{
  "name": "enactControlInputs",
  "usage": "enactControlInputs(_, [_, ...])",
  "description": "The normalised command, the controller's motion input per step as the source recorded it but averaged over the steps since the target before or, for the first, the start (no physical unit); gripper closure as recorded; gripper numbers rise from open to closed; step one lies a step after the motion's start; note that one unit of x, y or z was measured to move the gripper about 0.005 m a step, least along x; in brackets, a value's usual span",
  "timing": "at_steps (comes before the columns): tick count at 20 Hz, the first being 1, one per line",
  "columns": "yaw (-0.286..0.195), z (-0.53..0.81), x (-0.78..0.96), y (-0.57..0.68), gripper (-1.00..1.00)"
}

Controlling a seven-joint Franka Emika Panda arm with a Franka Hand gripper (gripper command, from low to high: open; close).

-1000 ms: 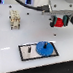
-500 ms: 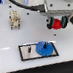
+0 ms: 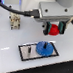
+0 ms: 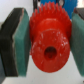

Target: Insert the blue gear onto the right peg, followed by the red gear

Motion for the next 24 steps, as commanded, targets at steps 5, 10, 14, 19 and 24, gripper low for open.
enactControlInputs(5, [0.000,0.00,0.53,-0.17,1.00])
enactControlInputs(10, [0.000,-0.10,0.26,-0.07,1.00])
enactControlInputs(14, [0.000,-0.17,0.07,-0.08,1.00])
enactControlInputs(19, [0.000,-0.12,0.06,-0.12,1.00])
enactControlInputs(24, [0.000,0.04,0.02,-0.01,1.00])
